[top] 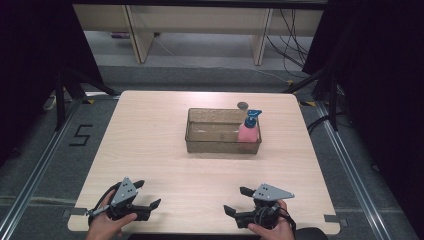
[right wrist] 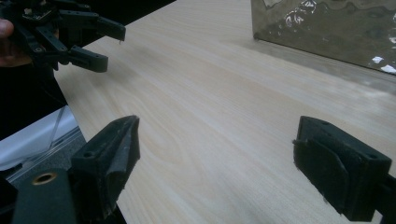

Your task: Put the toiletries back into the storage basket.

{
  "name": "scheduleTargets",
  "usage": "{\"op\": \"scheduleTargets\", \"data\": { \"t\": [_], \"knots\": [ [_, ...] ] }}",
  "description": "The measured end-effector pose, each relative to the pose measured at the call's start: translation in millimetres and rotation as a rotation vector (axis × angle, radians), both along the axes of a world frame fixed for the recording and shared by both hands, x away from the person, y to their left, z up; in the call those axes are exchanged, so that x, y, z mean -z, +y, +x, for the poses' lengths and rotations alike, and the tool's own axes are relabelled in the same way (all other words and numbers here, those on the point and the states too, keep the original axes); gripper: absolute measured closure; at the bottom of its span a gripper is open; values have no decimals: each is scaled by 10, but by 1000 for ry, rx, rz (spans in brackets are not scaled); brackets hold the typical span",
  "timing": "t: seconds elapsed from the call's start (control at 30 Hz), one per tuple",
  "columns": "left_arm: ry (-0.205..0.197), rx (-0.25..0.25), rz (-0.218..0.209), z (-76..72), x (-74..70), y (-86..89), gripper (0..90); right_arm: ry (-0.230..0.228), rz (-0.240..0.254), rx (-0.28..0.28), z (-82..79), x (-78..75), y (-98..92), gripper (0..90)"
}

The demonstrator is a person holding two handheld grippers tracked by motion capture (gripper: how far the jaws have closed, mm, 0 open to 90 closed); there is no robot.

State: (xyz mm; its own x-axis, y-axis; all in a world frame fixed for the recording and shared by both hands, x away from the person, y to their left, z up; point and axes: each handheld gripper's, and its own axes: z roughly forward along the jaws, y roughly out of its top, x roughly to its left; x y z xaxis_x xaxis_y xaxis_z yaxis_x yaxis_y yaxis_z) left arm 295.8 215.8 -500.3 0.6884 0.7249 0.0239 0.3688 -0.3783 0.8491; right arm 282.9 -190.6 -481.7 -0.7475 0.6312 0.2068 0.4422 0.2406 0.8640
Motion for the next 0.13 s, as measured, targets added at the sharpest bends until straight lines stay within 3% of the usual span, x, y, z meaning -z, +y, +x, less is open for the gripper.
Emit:
{"op": "scheduleTargets", "data": {
  "t": [0.13],
  "knots": [
    [-4, 1, -4, 3, 4, -2, 148, -2, -1, 1, 2, 0, -1, 155]
  ]
}}
